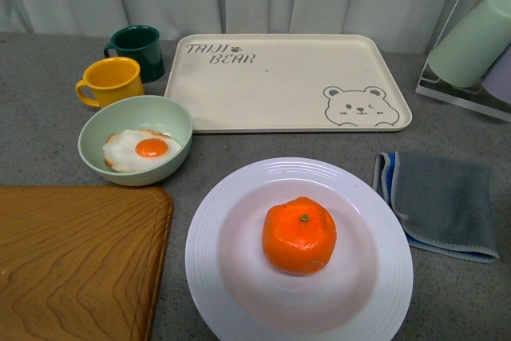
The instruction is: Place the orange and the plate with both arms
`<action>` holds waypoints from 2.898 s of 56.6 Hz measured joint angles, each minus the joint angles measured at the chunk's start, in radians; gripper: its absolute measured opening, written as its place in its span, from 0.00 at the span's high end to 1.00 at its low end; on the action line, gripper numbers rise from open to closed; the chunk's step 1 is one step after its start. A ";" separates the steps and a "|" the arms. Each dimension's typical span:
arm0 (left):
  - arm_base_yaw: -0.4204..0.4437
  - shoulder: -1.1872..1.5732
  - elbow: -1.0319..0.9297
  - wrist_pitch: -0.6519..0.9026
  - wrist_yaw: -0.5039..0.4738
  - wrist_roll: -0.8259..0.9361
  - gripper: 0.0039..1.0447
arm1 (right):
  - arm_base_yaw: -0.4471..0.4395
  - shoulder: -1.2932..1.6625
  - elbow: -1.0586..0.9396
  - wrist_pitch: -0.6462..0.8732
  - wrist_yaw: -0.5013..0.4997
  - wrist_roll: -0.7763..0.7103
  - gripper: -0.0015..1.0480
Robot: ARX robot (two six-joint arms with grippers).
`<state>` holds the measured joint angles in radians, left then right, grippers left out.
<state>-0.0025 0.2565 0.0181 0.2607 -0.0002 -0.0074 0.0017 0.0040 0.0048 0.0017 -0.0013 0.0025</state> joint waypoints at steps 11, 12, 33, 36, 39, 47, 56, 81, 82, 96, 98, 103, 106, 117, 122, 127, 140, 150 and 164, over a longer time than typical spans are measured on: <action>0.000 -0.057 0.000 -0.057 0.000 0.000 0.97 | 0.000 0.000 0.000 0.000 0.000 0.000 0.09; 0.000 -0.064 0.000 -0.064 0.000 0.000 0.97 | 0.000 0.000 0.000 0.000 0.000 0.000 0.09; 0.000 -0.251 0.000 -0.259 0.000 0.000 0.97 | 0.000 0.000 0.000 0.000 0.000 0.000 0.09; 0.000 -0.251 0.000 -0.259 0.000 0.000 0.97 | 0.000 0.000 0.000 0.000 0.000 0.000 0.09; 0.000 -0.252 0.000 -0.259 0.000 0.000 0.97 | 0.000 0.000 0.000 0.000 0.000 0.000 0.09; 0.000 -0.253 0.000 -0.259 0.000 0.000 0.97 | 0.000 0.000 0.000 0.000 0.000 0.000 0.09; 0.000 -0.253 0.000 -0.259 0.000 0.000 0.97 | 0.000 0.000 0.000 0.000 0.000 0.000 0.09; 0.000 -0.253 0.000 -0.259 0.000 0.000 0.23 | 0.234 0.721 0.165 0.068 -0.074 0.195 0.09; 0.000 -0.253 0.000 -0.259 0.001 0.000 0.19 | 0.245 0.778 0.174 0.091 -0.097 0.224 0.09; 0.000 -0.253 0.000 -0.259 0.000 0.002 0.06 | 0.238 1.262 0.279 0.140 -0.338 0.489 0.09; 0.000 -0.253 0.000 -0.259 0.000 0.002 0.06 | 0.220 1.321 0.291 0.145 -0.379 0.523 0.09; 0.000 -0.253 0.000 -0.259 0.000 0.002 0.06 | 0.175 1.458 0.309 0.207 -0.504 0.618 0.09; 0.000 -0.253 0.000 -0.259 0.000 0.002 0.06 | 0.158 1.527 0.317 0.261 -0.570 0.671 0.09; 0.000 -0.253 0.000 -0.259 0.000 0.002 0.06 | 0.143 1.740 0.366 0.370 -0.641 0.776 0.09; 0.000 -0.253 0.000 -0.259 0.000 0.002 0.06 | 0.142 1.820 0.399 0.374 -0.643 0.794 0.09; 0.000 -0.253 0.000 -0.259 0.000 0.002 0.06 | 0.141 1.869 0.432 0.370 -0.642 0.803 0.09; 0.000 -0.253 0.000 -0.259 0.000 0.002 0.06 | 0.142 1.968 0.555 0.296 -0.634 0.848 0.31; 0.000 -0.253 0.000 -0.259 0.000 0.002 0.06 | 0.153 2.021 0.622 0.214 -0.601 0.862 0.62; 0.000 -0.253 0.000 -0.259 0.000 0.002 0.06 | 0.156 2.023 0.649 0.164 -0.637 0.813 0.88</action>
<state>-0.0025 0.0036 0.0181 0.0021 -0.0002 -0.0055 0.1577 2.0274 0.6540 0.1654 -0.6380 0.8158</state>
